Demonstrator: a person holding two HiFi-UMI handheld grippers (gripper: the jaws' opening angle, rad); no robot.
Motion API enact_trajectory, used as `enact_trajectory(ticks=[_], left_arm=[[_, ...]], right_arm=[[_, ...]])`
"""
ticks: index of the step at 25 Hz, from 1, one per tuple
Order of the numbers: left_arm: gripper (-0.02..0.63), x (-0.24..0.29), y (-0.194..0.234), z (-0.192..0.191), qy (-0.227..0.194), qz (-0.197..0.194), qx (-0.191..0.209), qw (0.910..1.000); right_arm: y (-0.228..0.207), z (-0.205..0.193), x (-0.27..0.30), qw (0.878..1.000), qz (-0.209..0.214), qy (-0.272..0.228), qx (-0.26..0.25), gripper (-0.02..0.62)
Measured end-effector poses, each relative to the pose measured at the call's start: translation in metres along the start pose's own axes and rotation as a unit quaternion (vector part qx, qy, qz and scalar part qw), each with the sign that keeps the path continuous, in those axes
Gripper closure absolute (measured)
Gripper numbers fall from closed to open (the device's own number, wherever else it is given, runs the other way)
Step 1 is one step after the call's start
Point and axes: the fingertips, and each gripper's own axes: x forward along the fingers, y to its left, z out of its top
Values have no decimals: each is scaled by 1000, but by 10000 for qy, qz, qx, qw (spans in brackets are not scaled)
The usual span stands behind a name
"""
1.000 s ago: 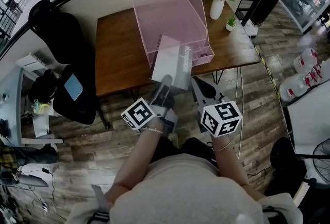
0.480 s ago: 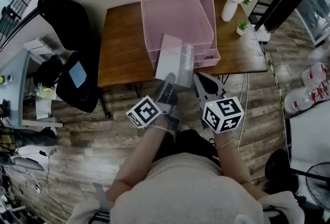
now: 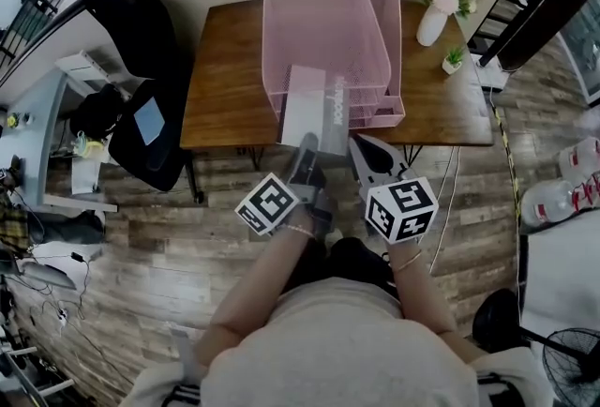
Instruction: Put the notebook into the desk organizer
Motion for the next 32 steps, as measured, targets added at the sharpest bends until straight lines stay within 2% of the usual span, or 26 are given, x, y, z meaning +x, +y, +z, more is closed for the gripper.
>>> enact_trajectory(ticks=[16, 24, 27, 32], left_arm=[[571, 17, 20, -16, 56, 236, -584, 9980], [581, 25, 22, -9, -373, 39, -839, 9958], [586, 31, 22, -6, -480, 26, -833, 9954], [572, 43, 29, 0, -418, 207, -663, 9967]], right_arm=[[-14, -7, 13, 9997, 145, 174, 93, 584], [-23, 0, 19, 9998, 78, 156, -21, 584], [-27, 0, 22, 9998, 69, 179, -63, 584], [-24, -2, 27, 9995, 128, 258, -154, 584]])
